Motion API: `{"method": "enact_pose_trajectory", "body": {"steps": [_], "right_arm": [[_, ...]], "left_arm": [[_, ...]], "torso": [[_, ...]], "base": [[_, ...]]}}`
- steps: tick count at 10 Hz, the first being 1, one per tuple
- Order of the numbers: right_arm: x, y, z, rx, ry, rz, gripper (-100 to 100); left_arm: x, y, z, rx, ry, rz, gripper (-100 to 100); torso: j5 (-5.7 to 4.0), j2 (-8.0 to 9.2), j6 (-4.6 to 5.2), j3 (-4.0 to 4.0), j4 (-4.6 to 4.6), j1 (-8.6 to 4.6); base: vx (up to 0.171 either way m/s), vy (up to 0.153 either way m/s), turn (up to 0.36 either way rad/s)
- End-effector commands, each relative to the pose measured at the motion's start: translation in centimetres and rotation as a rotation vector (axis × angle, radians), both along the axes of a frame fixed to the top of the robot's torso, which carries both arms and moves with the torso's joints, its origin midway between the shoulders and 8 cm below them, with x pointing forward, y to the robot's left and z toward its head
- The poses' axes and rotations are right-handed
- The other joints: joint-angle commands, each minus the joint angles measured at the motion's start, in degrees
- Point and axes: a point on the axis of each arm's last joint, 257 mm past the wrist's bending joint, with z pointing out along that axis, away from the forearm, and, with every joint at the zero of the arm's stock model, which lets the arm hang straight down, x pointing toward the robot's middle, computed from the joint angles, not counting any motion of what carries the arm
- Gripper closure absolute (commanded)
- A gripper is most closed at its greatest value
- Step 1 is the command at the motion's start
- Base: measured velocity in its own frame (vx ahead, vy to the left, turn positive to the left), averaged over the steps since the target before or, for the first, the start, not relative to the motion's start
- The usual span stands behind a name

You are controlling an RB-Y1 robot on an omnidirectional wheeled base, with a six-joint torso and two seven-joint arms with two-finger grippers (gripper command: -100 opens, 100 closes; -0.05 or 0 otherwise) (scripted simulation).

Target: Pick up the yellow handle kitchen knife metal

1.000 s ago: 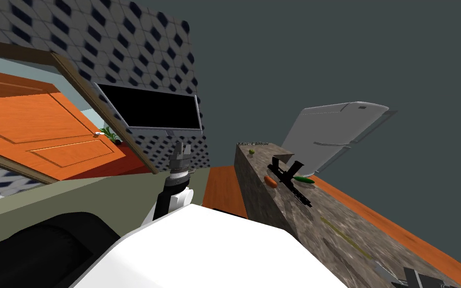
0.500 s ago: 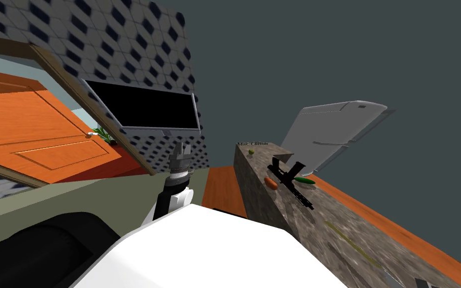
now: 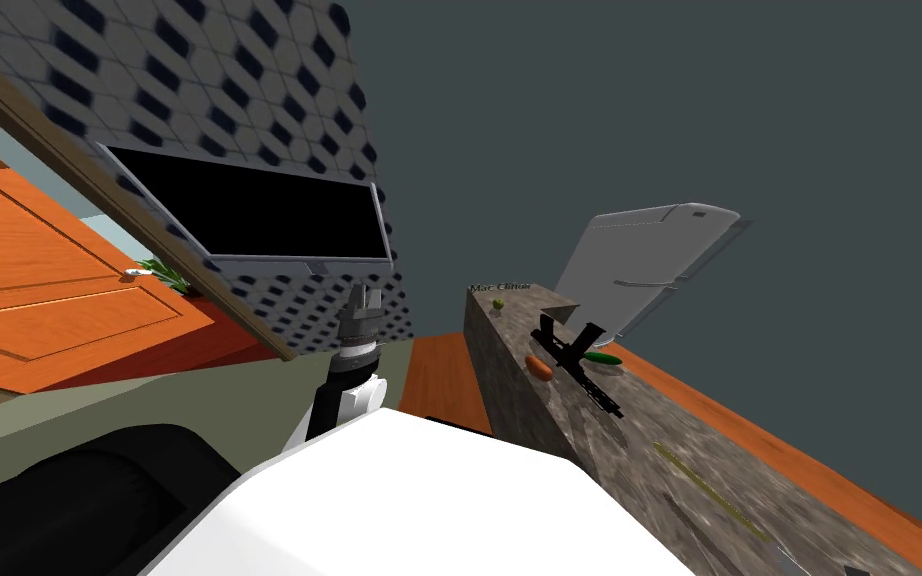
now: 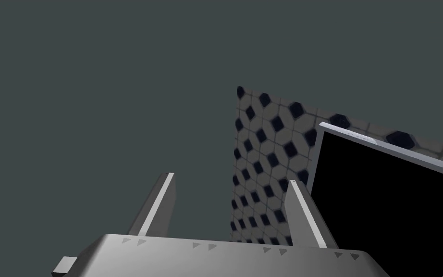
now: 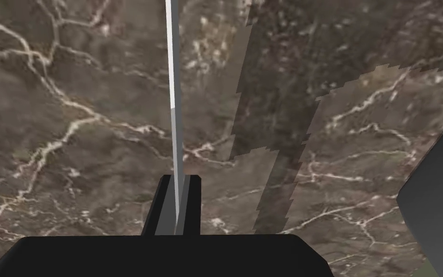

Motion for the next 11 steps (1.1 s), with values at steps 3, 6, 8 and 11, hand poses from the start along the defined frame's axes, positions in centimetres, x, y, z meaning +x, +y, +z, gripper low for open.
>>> {"method": "enact_pose_trajectory", "body": {"steps": [3, 6, 8, 11], "right_arm": [[0.5, -0.4, 1.0, -0.018, -0.022, 0.009, 100], [-2.7, -0.4, 0.3, -0.011, 0.037, -0.028, 100], [-3.7, -0.4, 0.2, -0.012, 0.058, -0.030, 100], [-2.7, -0.9, 1.4, -0.036, 0.020, -0.025, 100]], "left_arm": [[0.0, 0.0, 0.0, 0.000, 0.000, 0.000, 0], [0.0, 0.0, 0.0, 0.000, 0.000, 0.000, 0], [0.0, 0.0, 0.0, 0.000, 0.000, 0.000, 0], [0.0, 0.0, 0.0, 0.000, 0.000, 0.000, 0]], "torso": [[0.06, -0.18, 0.12, -0.09, -0.03, 0.04], [-0.06, -0.16, -0.12, -0.11, -0.06, -0.04], [-0.08, 0.02, -0.02, -0.02, -0.05, -0.09], [-0.02, -0.24, 0.00, -0.15, -0.09, -0.01]], "base": [[0.066, 0.008, -0.190], [0.020, 0.002, 0.043], [-0.008, -0.001, -0.020], [0.064, 0.010, -0.164]]}}
